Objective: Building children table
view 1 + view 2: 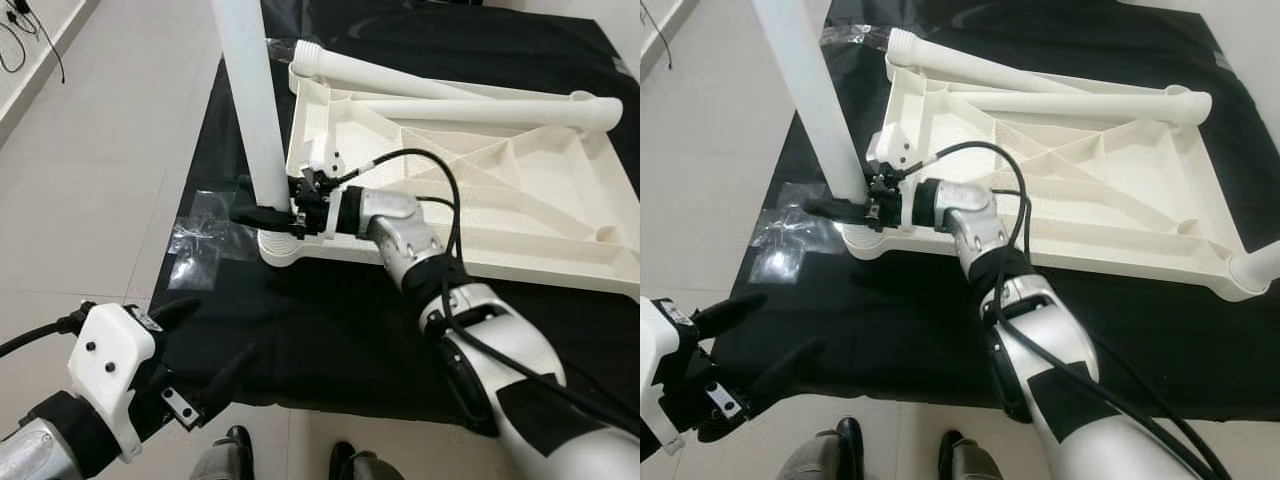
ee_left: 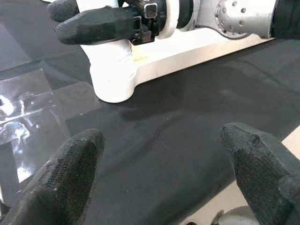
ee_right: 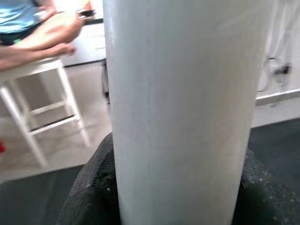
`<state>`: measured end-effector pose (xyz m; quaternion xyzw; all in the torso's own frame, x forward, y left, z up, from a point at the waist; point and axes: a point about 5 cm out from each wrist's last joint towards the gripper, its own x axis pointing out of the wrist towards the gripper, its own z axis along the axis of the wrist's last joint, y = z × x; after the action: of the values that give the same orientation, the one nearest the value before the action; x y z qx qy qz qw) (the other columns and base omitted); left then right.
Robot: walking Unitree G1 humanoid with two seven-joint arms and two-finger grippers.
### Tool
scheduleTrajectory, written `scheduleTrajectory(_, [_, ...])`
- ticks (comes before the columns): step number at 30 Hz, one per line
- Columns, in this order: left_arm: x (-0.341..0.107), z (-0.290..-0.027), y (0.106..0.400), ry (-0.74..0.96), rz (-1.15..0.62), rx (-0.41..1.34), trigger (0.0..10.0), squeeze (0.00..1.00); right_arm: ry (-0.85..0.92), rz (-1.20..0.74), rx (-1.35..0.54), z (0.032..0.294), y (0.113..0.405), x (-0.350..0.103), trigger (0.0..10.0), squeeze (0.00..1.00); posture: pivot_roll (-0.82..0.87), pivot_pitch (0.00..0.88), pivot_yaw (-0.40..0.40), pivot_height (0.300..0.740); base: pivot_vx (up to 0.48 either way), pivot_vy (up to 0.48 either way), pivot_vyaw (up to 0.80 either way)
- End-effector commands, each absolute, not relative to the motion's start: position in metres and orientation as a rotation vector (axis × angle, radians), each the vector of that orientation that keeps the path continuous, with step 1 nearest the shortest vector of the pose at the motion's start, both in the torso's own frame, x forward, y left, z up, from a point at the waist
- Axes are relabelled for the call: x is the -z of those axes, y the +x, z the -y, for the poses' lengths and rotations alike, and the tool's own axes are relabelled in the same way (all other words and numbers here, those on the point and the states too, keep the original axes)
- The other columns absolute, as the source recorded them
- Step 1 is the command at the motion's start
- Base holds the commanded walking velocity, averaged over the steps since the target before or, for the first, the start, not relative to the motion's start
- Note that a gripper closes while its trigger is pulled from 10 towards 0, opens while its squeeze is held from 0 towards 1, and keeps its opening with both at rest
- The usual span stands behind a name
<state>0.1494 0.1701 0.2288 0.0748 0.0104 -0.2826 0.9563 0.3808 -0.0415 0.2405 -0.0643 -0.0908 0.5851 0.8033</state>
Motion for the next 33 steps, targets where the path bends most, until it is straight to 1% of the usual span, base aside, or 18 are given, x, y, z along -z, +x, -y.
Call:
scheduleTrajectory(1, [-0.227,-0.166,0.145,0.147,-0.038,0.599,10.0,0.00,-0.077,-0.057,-1.104,0.065,0.381,-0.179,10.0,0.00,0.19,0.373,-0.100,0.740,0.000,0.000,0.00])
scheduleTrajectory(2, [-0.227,-0.167,0.145,0.147,-0.040,0.599,10.0,0.00,-0.035,-0.025,-1.019,0.069,0.384,-0.182,10.0,0.00,0.18,0.365,-0.101,0.740,0.000,0.000,0.00])
scheduleTrajectory(3, [-0.227,-0.167,0.145,0.147,-0.040,0.599,10.0,0.00,-0.035,-0.025,-1.019,0.069,0.384,-0.182,10.0,0.00,0.18,0.365,-0.101,0.740,0.000,0.000,0.00])
scheduleTrajectory(5, [-0.227,-0.167,0.145,0.148,-0.044,0.597,10.0,0.00,0.006,0.053,-0.889,0.074,0.385,-0.186,10.0,0.00,0.18,0.361,-0.090,0.740,0.000,0.000,0.00])
scheduleTrajectory(9, [-0.227,-0.167,0.145,0.151,-0.048,0.594,10.0,0.00,-0.011,0.119,-0.826,0.076,0.382,-0.189,10.0,0.00,0.18,0.359,-0.083,0.740,0.000,0.000,0.00])
scheduleTrajectory(10, [-0.227,-0.168,0.146,0.153,-0.049,0.592,10.0,0.00,0.008,0.151,-0.795,0.078,0.383,-0.195,10.0,0.00,0.18,0.357,-0.081,0.740,0.000,0.000,0.00])
scheduleTrajectory(19, [-0.226,-0.168,0.147,0.164,-0.052,0.584,10.0,0.00,0.032,0.206,-0.736,0.080,0.387,-0.208,10.0,0.00,0.18,0.347,-0.084,0.740,0.000,0.000,0.00])
scheduleTrajectory(29, [-0.224,-0.171,0.154,0.170,-0.055,0.572,10.0,0.00,0.101,0.249,-0.693,0.061,0.371,-0.211,10.0,0.00,0.18,0.320,-0.074,0.740,0.000,0.000,0.00])
scheduleTrajectory(30, [-0.222,-0.171,0.157,0.169,-0.053,0.570,10.0,0.00,0.161,0.265,-0.704,0.058,0.370,-0.219,10.0,0.00,0.18,0.296,-0.073,0.740,0.000,0.000,0.00])
scheduleTrajectory(31, [-0.222,-0.171,0.157,0.169,-0.053,0.570,10.0,0.00,0.161,0.265,-0.704,0.058,0.370,-0.219,10.0,0.00,0.18,0.296,-0.073,0.740,0.000,0.000,0.00])
scheduleTrajectory(33, [-0.217,-0.173,0.166,0.167,-0.052,0.563,10.0,0.00,0.288,0.315,-0.762,0.056,0.368,-0.239,10.0,0.00,0.18,0.240,-0.074,0.740,0.000,0.000,0.00])
